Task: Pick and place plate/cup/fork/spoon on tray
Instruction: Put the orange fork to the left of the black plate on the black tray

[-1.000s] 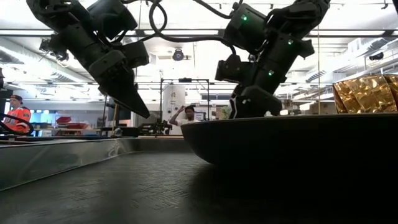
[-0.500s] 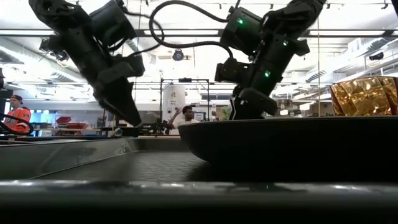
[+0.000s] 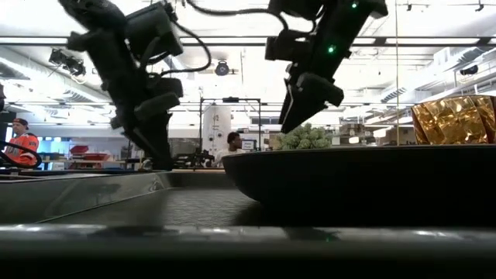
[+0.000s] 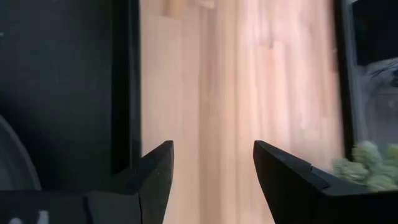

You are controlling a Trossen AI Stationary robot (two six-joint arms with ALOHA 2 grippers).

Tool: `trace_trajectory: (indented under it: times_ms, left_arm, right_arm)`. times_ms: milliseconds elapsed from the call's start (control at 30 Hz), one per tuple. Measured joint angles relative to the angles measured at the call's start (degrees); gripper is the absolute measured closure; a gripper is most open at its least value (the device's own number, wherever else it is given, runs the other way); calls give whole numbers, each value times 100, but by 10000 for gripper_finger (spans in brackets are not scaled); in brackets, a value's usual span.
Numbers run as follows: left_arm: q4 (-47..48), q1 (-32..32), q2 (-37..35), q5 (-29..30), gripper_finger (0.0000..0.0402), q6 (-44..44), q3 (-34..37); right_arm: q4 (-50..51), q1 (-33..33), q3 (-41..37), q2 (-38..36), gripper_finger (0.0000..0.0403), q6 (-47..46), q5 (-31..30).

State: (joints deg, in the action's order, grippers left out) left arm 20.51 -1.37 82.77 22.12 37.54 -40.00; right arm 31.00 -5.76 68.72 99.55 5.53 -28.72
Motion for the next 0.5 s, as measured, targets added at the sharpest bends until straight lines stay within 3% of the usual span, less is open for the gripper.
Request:
trace_trajectory:
  times_ms: [167, 500]
  left_arm:
    - [261, -179, 355, 103, 237, 391, -498]
    - [1057, -4, 1269, -183, 259, 1239, -1279]
  right_arm:
    - [-68, 13, -262, -379, 176, -257, -197]
    - [-1795, -289, -1495, -1244, 176, -86, -120]
